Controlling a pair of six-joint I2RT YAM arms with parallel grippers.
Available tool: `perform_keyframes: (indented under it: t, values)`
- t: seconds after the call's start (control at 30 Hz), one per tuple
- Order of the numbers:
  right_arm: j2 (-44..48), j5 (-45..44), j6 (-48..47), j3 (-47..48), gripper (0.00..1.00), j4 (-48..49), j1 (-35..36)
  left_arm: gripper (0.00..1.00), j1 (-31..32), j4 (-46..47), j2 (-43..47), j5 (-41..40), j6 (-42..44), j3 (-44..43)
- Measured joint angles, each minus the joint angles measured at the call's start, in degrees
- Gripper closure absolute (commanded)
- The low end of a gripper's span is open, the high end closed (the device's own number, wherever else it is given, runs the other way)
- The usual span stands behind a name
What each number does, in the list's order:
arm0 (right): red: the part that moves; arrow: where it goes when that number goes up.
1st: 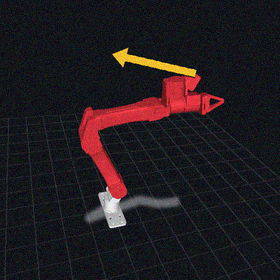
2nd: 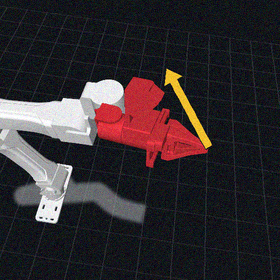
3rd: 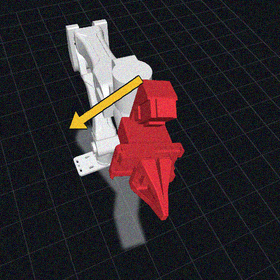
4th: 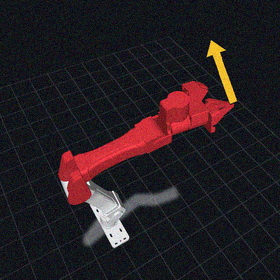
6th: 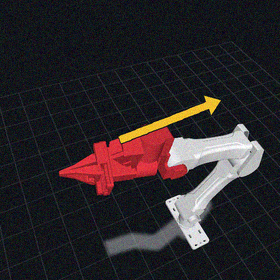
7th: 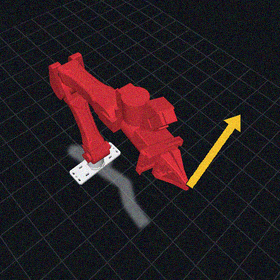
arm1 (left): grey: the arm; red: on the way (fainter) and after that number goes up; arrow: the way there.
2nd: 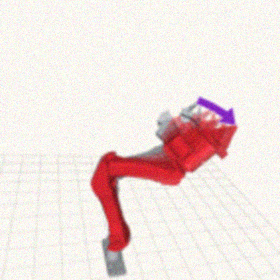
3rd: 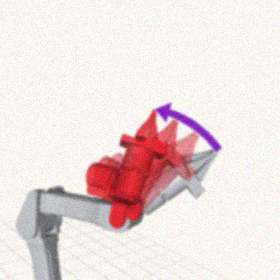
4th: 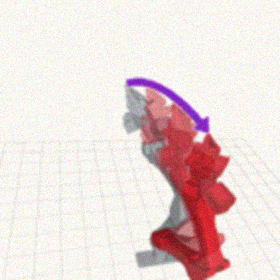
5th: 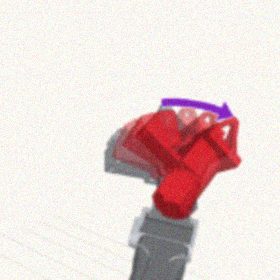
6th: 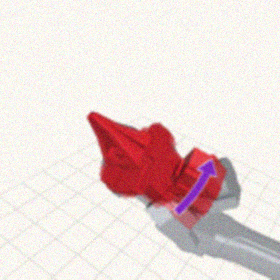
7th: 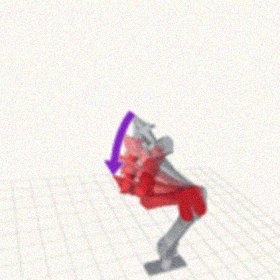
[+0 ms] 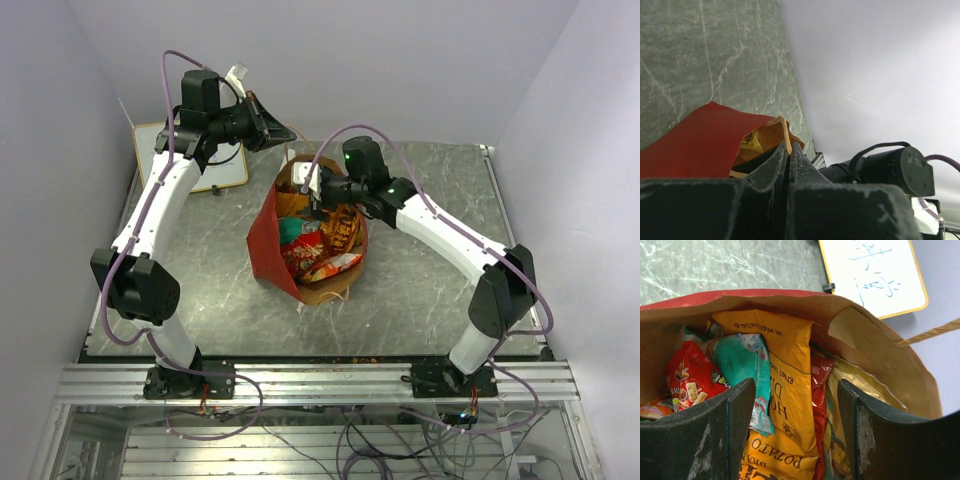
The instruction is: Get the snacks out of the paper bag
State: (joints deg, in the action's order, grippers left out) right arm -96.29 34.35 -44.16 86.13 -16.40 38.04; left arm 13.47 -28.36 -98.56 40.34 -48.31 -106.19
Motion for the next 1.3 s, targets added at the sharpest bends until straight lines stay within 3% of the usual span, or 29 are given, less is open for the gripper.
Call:
perform_keyframes:
  t: [0.6, 0.87, 1.03, 1.3]
  values:
    - [-10.9, 7.2, -4.9, 7.3, 0.5, -2.7, 0.6, 0.93, 0.0, -2.2, 0.0, 0.0, -0.2, -1.0]
    - [-12.3, 7.9, -2.9, 5.8, 0.75, 1.2, 0.8, 0.93, 0.0, -4.5, 0.0, -0.1, 0.0, -2.3]
    - [-11.3, 8.3, 0.1, 2.8, 0.98, 5.7, 0.7, 0.93, 0.0, -8.4, 0.0, -1.3, 1.9, -4.6]
    - [-8.8, 6.6, 4.7, 2.5, 1.0, 6.5, 0.5, 0.93, -0.5, -9.4, 0.0, -1.5, 2.9, -5.2]
